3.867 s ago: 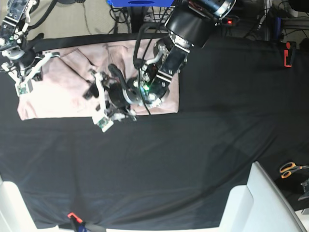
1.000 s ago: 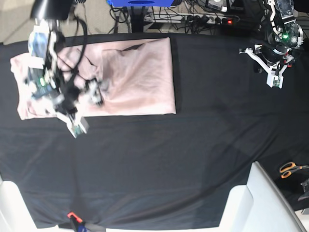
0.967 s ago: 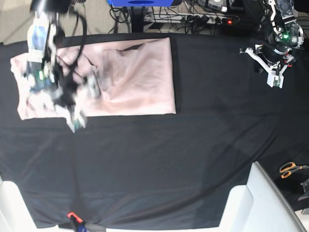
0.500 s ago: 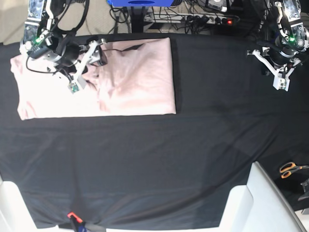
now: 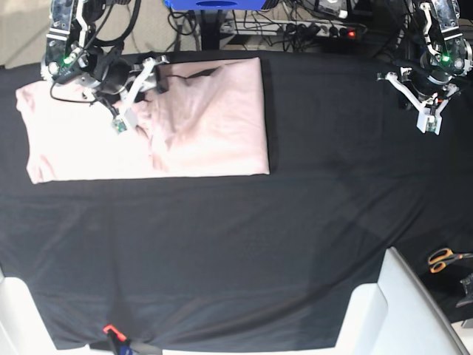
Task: Fold the T-shirt properly
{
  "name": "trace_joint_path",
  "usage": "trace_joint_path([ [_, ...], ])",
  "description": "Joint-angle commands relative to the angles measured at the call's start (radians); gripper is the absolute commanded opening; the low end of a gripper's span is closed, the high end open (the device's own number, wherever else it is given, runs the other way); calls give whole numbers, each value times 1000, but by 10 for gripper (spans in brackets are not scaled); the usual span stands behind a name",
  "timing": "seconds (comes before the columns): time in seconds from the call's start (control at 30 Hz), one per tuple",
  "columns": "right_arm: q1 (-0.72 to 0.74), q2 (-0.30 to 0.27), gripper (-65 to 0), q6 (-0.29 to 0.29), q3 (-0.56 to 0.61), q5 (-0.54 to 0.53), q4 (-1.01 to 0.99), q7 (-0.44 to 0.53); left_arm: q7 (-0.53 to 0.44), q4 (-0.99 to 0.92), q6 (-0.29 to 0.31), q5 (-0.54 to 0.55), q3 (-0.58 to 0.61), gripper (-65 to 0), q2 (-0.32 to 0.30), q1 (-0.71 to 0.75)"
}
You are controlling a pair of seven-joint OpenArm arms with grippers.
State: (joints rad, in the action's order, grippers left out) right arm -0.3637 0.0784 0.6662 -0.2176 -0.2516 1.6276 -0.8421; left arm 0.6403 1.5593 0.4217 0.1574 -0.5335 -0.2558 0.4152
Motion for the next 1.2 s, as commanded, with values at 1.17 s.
trace_joint_path([
  [1.17,-47,-6,-644,-79,-46,-7,21,8,-17,13,-2,3,-6,-650,-17,0],
])
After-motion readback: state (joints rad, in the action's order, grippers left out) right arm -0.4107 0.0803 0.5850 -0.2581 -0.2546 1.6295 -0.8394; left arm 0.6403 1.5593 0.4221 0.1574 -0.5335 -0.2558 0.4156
